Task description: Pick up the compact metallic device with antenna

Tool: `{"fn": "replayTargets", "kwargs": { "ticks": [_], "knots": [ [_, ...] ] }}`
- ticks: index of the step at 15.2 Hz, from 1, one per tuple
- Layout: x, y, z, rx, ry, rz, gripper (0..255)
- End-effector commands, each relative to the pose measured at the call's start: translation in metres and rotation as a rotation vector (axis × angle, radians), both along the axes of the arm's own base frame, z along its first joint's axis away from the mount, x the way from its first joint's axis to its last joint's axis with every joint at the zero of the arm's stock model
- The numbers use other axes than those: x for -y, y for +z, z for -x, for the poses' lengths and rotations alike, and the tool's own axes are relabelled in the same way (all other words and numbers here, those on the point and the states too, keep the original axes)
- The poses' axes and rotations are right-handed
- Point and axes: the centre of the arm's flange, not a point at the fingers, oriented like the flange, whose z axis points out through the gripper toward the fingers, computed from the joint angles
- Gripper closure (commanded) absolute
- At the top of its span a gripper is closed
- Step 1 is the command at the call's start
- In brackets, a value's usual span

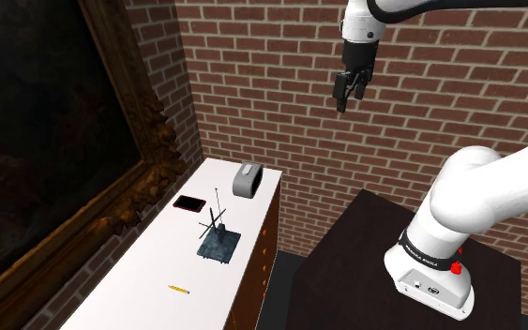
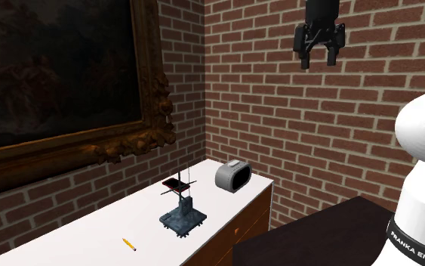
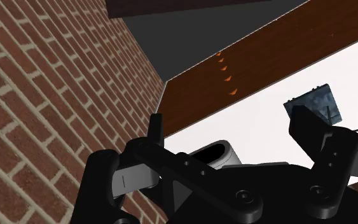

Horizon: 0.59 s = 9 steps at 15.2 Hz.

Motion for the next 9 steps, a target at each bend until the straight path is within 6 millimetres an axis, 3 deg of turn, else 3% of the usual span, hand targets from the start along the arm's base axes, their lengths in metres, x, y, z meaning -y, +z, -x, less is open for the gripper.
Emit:
{"fn": "replayTargets", "kwargs": {
  "ticks": [1,9],
  "knots": [
    [0.000,0.000,0.000,0.000,0.000,0.000,0],
    [-0.040,-0.083,-0.044,0.023,0.066,-0.028,0]
  ]
}}
